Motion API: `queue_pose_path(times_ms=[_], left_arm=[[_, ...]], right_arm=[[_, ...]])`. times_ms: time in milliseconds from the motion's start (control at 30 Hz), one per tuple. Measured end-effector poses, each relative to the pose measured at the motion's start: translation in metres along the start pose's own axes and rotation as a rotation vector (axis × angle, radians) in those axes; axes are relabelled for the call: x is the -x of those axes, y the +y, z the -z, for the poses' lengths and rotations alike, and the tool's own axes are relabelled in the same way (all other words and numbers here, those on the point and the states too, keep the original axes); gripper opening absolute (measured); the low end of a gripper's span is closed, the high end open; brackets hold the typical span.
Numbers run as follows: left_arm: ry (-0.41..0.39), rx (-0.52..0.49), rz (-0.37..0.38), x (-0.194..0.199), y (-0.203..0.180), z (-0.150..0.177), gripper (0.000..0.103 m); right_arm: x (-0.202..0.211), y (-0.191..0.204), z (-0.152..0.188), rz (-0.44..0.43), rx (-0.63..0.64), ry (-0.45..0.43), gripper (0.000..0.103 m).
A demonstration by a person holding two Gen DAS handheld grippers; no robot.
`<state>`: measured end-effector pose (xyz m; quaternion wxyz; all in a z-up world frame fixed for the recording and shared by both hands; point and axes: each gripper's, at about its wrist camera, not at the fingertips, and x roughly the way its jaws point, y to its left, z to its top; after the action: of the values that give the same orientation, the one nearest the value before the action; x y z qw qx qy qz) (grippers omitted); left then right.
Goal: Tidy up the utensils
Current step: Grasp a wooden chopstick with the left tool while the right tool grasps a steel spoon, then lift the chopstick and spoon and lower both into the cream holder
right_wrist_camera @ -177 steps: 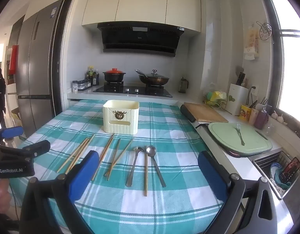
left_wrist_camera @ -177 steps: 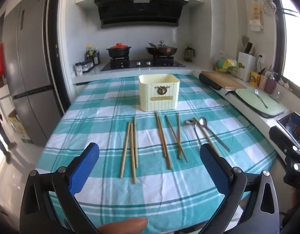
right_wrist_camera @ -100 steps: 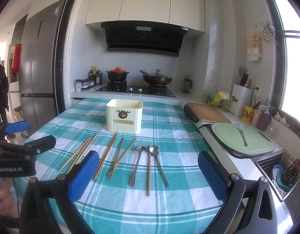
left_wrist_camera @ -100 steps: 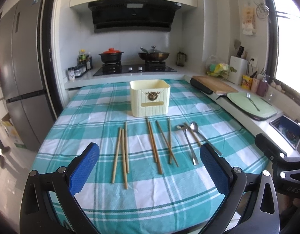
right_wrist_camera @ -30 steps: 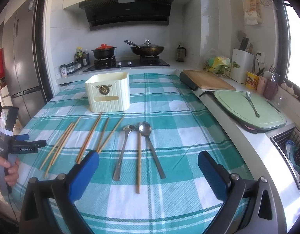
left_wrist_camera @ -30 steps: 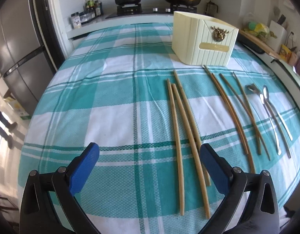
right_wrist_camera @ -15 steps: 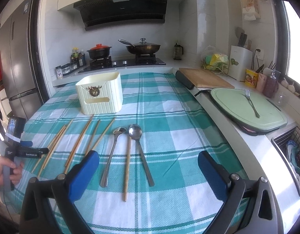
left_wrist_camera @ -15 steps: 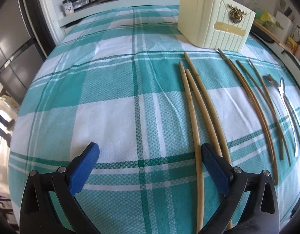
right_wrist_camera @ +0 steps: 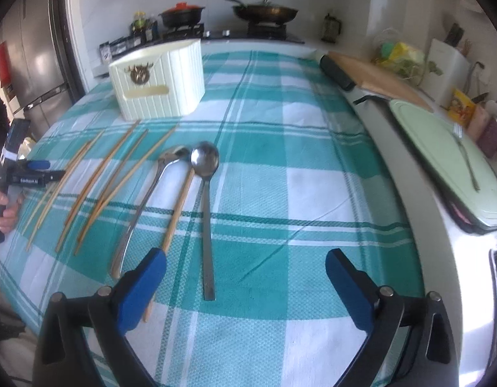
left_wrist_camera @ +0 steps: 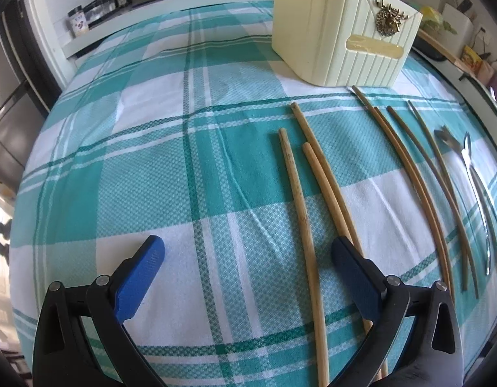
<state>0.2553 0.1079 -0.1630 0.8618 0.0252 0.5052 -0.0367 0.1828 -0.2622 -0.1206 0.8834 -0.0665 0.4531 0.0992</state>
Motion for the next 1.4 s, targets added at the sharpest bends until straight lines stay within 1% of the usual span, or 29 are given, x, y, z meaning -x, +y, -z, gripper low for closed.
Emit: queue_pose_path(times_ms=[33,67,133,200,233,333,433,600,633,733,800,833,867,900,967,1000,1033,1233,1400], left_arm=[[0.002,-0.004,0.003,0.0,-0.001,0.0,0.103],[0.005,-0.007,0.005,0.0,-0.001,-0.002,0.103],[0.01,-0.009,0.007,-0.002,-0.002,-0.004,0.103],[0.012,-0.012,0.009,-0.004,-0.004,-0.008,0.103],[0.011,-0.014,0.01,-0.005,-0.005,-0.009,0.103],[0.008,-0.017,0.011,-0.009,-0.008,-0.017,0.103],[0.0,-0.021,0.014,-0.013,-0.012,-0.025,0.103],[-0.007,-0.021,0.017,-0.018,-0.013,-0.035,0.101],[-0.008,-0.024,0.017,-0.018,-0.014,-0.037,0.099],[-0.013,-0.034,0.022,-0.016,-0.017,-0.039,0.091],[-0.02,-0.041,0.029,-0.014,-0.019,-0.039,0.083],[-0.026,-0.047,0.034,-0.013,-0.021,-0.038,0.077],[-0.032,-0.055,0.04,-0.012,-0.023,-0.039,0.068],[-0.039,-0.065,0.047,-0.01,-0.025,-0.039,0.061],[-0.052,-0.076,0.042,-0.008,-0.028,-0.039,0.028],[-0.056,-0.076,0.038,-0.007,-0.029,-0.04,0.02],[-0.056,-0.073,0.051,-0.008,-0.028,-0.041,0.007],[-0.066,-0.001,0.098,0.0,-0.015,-0.04,0.004],[-0.128,0.046,0.124,0.026,-0.004,-0.04,0.004]], right_arm=[[-0.01,0.0,-0.002,-0.012,0.009,0.024,0.081],[-0.019,0.001,-0.005,-0.029,0.019,0.041,0.073],[-0.033,0.004,-0.01,-0.053,0.047,0.067,0.067],[-0.047,0.009,-0.015,-0.071,0.077,0.092,0.056],[-0.051,0.011,-0.018,-0.073,0.091,0.099,0.053],[-0.061,0.02,-0.033,-0.073,0.146,0.085,0.052],[-0.073,0.025,-0.048,-0.09,0.144,0.076,0.052],[-0.089,0.035,-0.071,-0.073,0.15,0.042,0.053],[-0.092,0.037,-0.074,-0.07,0.152,0.038,0.053],[-0.1,0.039,-0.083,-0.048,0.139,0.025,0.053],[-0.102,0.041,-0.085,-0.029,0.13,0.018,0.051],[-0.101,0.043,-0.085,-0.027,0.121,0.012,0.049],[-0.101,0.044,-0.086,-0.028,0.114,0.006,0.038],[-0.101,0.046,-0.086,-0.016,0.113,0.004,0.036],[-0.1,0.047,-0.087,-0.008,0.108,-0.004,0.036],[-0.099,0.046,-0.087,-0.012,0.101,-0.008,0.036],[-0.098,0.045,-0.087,-0.015,0.094,-0.008,0.036],[-0.069,0.041,-0.086,-0.043,0.071,-0.067,0.036],[-0.036,0.035,-0.084,-0.074,0.046,-0.129,0.036]])
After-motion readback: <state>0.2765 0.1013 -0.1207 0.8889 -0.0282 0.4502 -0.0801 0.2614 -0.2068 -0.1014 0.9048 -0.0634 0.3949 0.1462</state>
